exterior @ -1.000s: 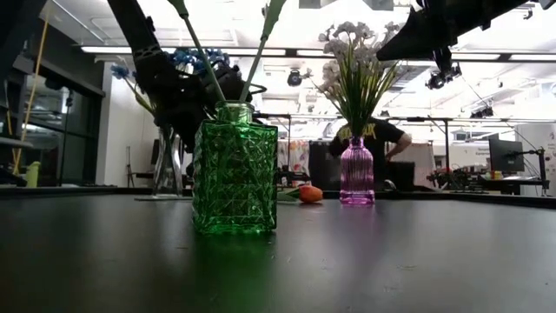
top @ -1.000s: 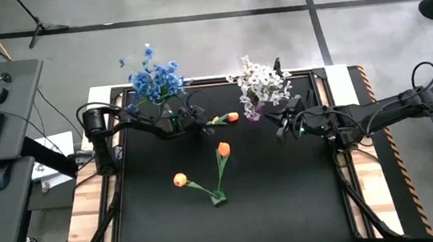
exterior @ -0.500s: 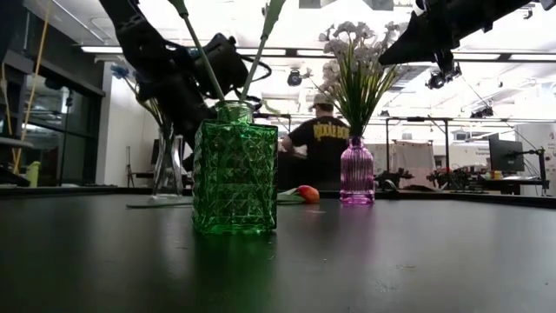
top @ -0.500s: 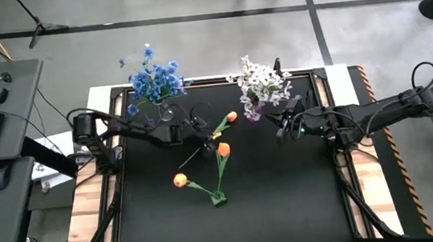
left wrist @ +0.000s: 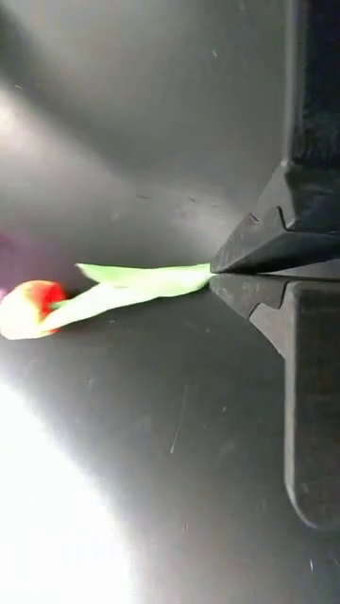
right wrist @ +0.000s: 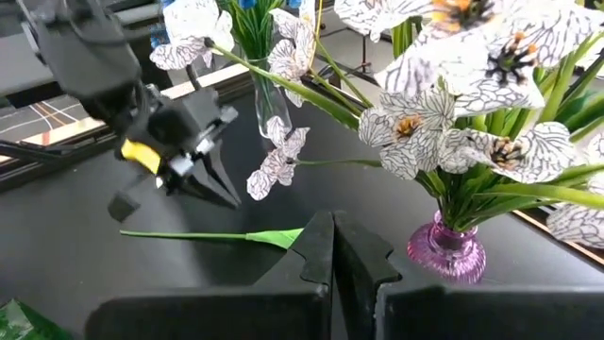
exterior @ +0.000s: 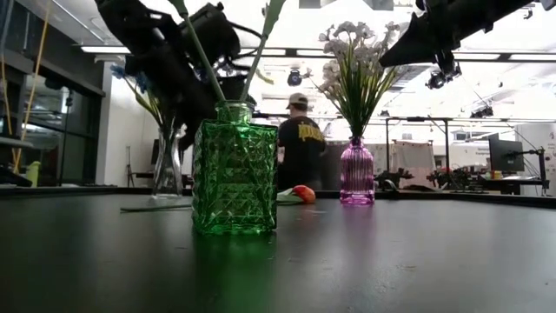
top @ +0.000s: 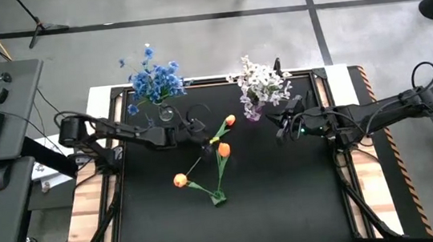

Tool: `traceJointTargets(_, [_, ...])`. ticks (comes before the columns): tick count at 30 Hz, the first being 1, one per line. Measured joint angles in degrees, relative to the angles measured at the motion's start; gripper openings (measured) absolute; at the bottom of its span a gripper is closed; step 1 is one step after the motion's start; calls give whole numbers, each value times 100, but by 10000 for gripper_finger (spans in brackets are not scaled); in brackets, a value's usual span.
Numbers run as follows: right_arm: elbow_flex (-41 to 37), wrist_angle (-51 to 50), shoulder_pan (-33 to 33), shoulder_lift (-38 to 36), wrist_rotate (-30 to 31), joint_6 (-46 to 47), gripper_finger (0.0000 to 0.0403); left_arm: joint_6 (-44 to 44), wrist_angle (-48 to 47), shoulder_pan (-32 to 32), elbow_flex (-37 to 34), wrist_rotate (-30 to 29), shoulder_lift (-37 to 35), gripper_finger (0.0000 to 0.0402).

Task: Sort flowers into vase by color
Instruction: Put the orange flower into the green vase

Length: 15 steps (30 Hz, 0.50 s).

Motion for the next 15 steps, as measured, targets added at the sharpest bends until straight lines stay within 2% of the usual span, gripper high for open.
traceJointTargets(6, [0, -57, 1, 0, 0, 0, 0, -227, -261, 31, 4, 50, -310, 34])
traceJointTargets(15, [0, -199, 0, 0, 2, 7, 0, -992, -263, -129, 2, 387, 25, 157])
